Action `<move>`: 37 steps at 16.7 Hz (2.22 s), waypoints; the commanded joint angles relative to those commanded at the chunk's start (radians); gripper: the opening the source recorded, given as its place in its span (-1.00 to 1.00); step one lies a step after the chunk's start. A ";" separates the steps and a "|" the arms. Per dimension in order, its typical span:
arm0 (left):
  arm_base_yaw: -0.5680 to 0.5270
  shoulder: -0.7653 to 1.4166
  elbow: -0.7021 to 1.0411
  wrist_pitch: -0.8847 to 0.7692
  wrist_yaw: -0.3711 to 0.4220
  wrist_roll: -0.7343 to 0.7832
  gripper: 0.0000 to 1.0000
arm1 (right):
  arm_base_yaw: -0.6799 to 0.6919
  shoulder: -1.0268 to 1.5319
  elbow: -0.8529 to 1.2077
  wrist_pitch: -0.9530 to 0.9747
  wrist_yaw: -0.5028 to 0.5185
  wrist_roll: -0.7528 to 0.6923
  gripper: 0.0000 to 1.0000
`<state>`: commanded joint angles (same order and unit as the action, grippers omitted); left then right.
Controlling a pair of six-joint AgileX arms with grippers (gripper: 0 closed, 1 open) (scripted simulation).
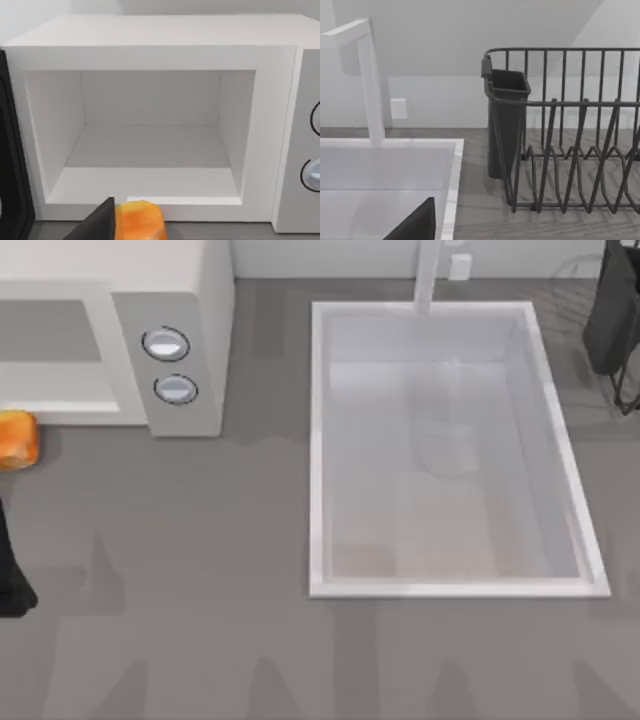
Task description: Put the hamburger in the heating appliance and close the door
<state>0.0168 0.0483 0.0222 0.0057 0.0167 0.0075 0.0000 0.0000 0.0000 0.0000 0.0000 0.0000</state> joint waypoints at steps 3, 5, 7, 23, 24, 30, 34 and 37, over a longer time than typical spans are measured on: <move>-0.017 -0.048 -0.022 -0.006 -0.017 -0.007 1.00 | 0.000 0.000 0.000 0.000 0.000 0.000 1.00; -0.017 -0.048 -0.022 -0.006 -0.017 -0.007 1.00 | 0.000 0.000 0.000 0.000 0.000 0.000 1.00; -0.017 -0.048 -0.022 -0.006 -0.017 -0.007 1.00 | 0.000 0.000 0.000 0.000 0.000 0.000 1.00; -0.017 -0.048 -0.022 -0.006 -0.017 -0.007 -1.00 | 0.000 0.000 0.000 0.000 0.000 0.000 1.00; -0.017 -0.048 -0.022 -0.006 -0.017 -0.007 -1.00 | 0.000 0.000 0.000 0.000 0.000 0.000 1.00; -0.013 -0.049 -0.021 -0.007 -0.013 -0.007 -1.00 | 0.000 0.000 0.000 0.000 0.000 0.000 1.00; 0.073 -0.072 0.000 -0.051 0.073 -0.008 -1.00 | 0.000 0.000 0.000 0.000 0.000 0.000 1.00; 0.145 -0.092 0.017 -0.088 0.145 -0.008 -1.00 | 0.000 0.000 0.000 0.000 0.000 0.000 1.00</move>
<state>0.1621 -0.0436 0.0391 -0.0824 0.1621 -0.0006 0.0000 0.0000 0.0000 0.0000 0.0000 0.0000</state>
